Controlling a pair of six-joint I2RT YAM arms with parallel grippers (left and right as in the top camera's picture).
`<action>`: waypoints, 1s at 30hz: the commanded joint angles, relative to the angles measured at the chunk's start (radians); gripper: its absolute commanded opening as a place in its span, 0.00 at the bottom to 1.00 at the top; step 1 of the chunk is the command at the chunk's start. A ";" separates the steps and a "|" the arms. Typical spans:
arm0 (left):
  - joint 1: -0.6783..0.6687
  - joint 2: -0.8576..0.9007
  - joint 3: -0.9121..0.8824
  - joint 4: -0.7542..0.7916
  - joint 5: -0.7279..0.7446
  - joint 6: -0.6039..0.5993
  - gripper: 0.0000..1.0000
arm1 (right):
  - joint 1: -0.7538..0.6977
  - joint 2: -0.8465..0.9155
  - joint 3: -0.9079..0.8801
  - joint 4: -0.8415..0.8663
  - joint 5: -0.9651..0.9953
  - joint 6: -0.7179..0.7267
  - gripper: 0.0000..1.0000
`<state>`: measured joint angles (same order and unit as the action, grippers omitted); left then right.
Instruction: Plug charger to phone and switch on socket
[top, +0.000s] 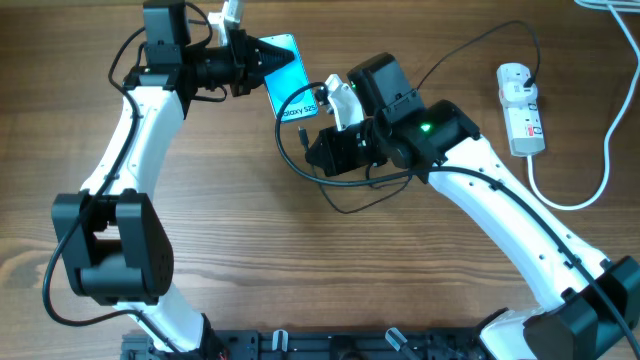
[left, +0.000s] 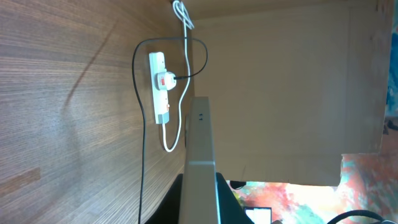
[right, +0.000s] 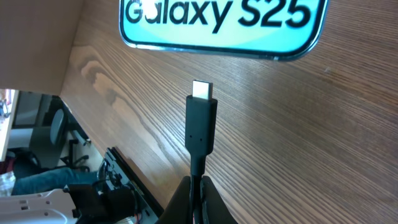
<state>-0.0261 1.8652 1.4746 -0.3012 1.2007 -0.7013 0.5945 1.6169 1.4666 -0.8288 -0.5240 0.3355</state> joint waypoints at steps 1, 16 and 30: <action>-0.005 -0.027 0.008 -0.003 0.013 0.017 0.04 | 0.003 0.010 0.005 0.005 -0.027 -0.010 0.04; -0.005 -0.027 0.008 -0.010 0.017 0.017 0.04 | 0.002 0.010 0.005 0.021 0.017 0.032 0.04; -0.010 -0.027 0.008 -0.071 0.048 0.113 0.04 | 0.002 0.010 0.005 0.064 0.019 0.052 0.04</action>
<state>-0.0250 1.8652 1.4746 -0.3523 1.1992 -0.6624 0.5995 1.6176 1.4662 -0.7879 -0.5163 0.3737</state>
